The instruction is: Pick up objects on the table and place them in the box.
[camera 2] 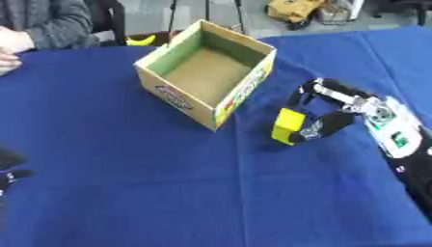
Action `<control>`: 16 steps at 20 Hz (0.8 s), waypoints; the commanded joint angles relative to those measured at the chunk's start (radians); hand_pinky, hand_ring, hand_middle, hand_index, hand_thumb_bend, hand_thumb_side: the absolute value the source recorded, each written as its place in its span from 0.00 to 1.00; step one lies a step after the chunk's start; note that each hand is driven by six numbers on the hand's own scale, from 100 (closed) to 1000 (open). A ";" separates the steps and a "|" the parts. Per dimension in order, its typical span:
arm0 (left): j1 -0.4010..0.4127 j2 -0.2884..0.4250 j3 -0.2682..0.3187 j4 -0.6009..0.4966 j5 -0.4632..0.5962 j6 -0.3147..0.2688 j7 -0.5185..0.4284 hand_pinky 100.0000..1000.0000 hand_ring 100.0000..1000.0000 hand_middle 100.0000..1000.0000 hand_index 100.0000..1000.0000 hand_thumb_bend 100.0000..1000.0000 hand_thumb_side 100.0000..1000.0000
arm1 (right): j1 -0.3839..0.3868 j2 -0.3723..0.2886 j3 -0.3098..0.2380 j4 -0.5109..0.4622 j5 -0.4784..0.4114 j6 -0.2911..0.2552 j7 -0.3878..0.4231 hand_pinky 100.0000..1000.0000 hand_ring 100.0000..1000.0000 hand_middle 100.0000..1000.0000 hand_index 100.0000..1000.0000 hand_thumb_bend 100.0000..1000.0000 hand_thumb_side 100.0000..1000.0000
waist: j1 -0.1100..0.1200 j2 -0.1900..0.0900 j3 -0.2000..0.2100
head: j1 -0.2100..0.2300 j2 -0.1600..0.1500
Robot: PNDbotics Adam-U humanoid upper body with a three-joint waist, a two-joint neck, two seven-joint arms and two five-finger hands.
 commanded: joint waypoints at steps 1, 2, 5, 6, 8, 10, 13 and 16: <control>-0.004 0.013 -0.003 -0.013 0.001 -0.001 -0.004 0.54 0.64 0.57 0.71 0.09 1.00 | -0.010 -0.015 0.000 -0.002 0.032 -0.011 -0.015 0.67 0.79 0.51 0.62 0.75 0.47 | -0.003 -0.014 0.000 | -0.001 -0.003; -0.004 0.013 -0.003 -0.013 0.001 -0.001 -0.004 0.54 0.64 0.57 0.71 0.09 1.00 | -0.009 -0.013 0.001 -0.002 0.044 -0.015 -0.024 0.67 0.79 0.50 0.61 0.74 0.47 | -0.003 -0.014 0.000 | -0.001 -0.003; -0.005 0.012 -0.003 -0.013 0.001 -0.001 -0.004 0.54 0.64 0.57 0.71 0.09 1.00 | -0.007 -0.006 0.007 -0.001 0.083 -0.031 -0.055 0.67 0.77 0.48 0.59 0.74 0.47 | -0.003 -0.013 -0.003 | -0.001 -0.004; -0.005 0.012 -0.003 -0.013 0.001 -0.001 -0.004 0.54 0.64 0.57 0.71 0.09 1.00 | -0.006 -0.004 0.009 -0.001 0.097 -0.036 -0.067 0.67 0.77 0.47 0.58 0.73 0.47 | -0.003 -0.013 -0.003 | -0.001 -0.004; -0.005 0.012 -0.003 -0.013 0.001 -0.002 -0.004 0.54 0.64 0.57 0.71 0.09 1.00 | -0.005 0.000 0.012 0.002 0.122 -0.044 -0.090 0.66 0.76 0.45 0.57 0.72 0.47 | -0.003 -0.012 -0.003 | -0.002 -0.004; -0.005 0.012 -0.003 -0.013 0.001 -0.002 -0.005 0.54 0.64 0.57 0.71 0.09 1.00 | -0.005 0.004 0.015 0.006 0.142 -0.051 -0.111 0.65 0.74 0.43 0.53 0.69 0.47 | -0.003 -0.012 -0.003 | -0.002 -0.004; -0.005 0.012 -0.003 -0.013 0.002 -0.002 -0.004 0.54 0.64 0.57 0.71 0.09 1.00 | -0.006 0.008 0.016 0.012 0.162 -0.058 -0.144 0.63 0.71 0.38 0.47 0.63 0.48 | -0.003 -0.012 -0.002 | -0.002 -0.004; -0.004 0.011 -0.003 -0.012 0.002 -0.002 -0.004 0.54 0.64 0.57 0.71 0.09 1.00 | -0.007 0.010 0.017 0.015 0.170 -0.063 -0.184 0.61 0.67 0.31 0.39 0.53 0.45 | -0.003 -0.012 -0.001 | -0.002 -0.004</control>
